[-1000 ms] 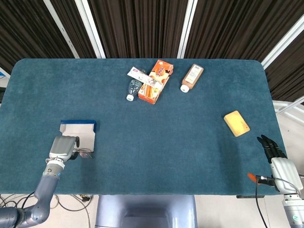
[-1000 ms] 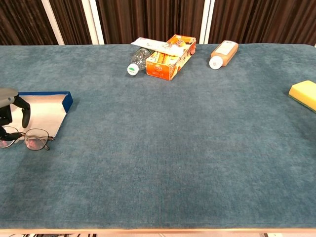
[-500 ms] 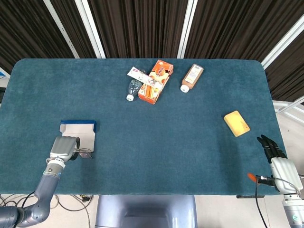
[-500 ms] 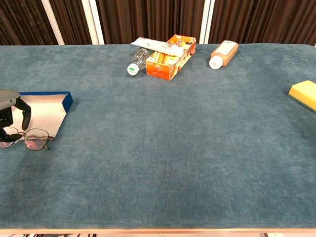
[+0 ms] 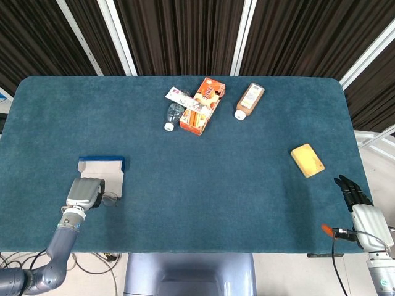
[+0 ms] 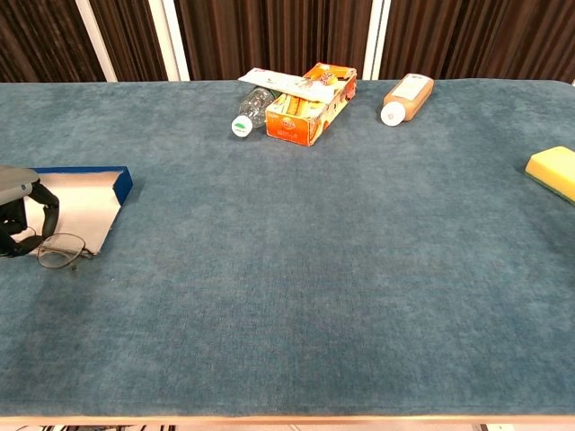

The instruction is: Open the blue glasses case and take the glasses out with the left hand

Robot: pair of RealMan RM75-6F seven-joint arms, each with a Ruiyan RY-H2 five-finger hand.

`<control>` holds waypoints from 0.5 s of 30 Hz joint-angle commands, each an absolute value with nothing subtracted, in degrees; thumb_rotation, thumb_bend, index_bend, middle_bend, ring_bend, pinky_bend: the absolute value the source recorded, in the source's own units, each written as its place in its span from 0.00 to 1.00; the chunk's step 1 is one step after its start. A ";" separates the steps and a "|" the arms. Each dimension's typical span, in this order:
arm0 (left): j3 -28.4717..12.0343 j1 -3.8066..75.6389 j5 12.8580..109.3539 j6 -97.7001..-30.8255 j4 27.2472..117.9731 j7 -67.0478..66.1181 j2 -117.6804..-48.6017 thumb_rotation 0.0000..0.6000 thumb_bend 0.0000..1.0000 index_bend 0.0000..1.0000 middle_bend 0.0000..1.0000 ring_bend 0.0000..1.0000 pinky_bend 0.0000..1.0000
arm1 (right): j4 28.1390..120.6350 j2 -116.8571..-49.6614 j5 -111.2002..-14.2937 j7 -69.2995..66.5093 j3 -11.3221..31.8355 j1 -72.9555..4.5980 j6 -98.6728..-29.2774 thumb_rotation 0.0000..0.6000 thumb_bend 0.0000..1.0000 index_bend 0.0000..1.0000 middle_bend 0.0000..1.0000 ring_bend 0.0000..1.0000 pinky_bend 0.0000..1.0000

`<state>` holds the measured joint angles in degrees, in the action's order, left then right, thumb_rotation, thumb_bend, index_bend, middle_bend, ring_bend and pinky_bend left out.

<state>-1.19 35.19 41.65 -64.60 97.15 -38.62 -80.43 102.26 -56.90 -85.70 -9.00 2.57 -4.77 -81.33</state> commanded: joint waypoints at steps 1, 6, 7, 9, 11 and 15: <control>-1.20 35.11 41.74 -64.65 97.31 -38.53 -80.29 1.00 0.50 0.57 1.00 0.96 1.00 | 102.29 -56.90 -85.71 -8.96 2.55 -4.75 -81.35 1.00 0.14 0.00 0.00 0.00 0.19; -1.50 35.09 41.81 -64.83 97.87 -38.36 -79.98 1.00 0.50 0.57 1.00 0.96 1.00 | 102.33 -56.92 -85.71 -8.86 2.57 -4.73 -81.41 1.00 0.14 0.00 0.00 0.00 0.19; -1.56 35.11 41.82 -64.86 98.02 -38.37 -79.89 1.00 0.50 0.57 1.00 0.96 1.00 | 102.34 -56.92 -85.70 -8.85 2.57 -4.72 -81.41 1.00 0.14 0.00 0.00 0.00 0.19; -1.98 35.25 41.87 -65.12 98.76 -38.37 -79.53 1.00 0.50 0.57 1.00 0.96 1.00 | 102.32 -56.93 -85.67 -8.87 2.57 -4.72 -81.40 1.00 0.14 0.00 0.00 0.00 0.19; -2.40 35.45 41.93 -65.40 99.54 -38.48 -79.21 1.00 0.50 0.57 1.00 0.96 1.00 | 102.33 -56.93 -85.68 -8.89 2.58 -4.73 -81.40 1.00 0.14 0.00 0.00 0.00 0.19; -3.52 36.32 41.92 -66.02 101.09 -39.38 -78.92 1.00 0.50 0.57 1.00 0.96 1.00 | 102.31 -56.92 -85.67 -8.95 2.59 -4.75 -81.36 1.00 0.14 0.00 0.00 0.00 0.19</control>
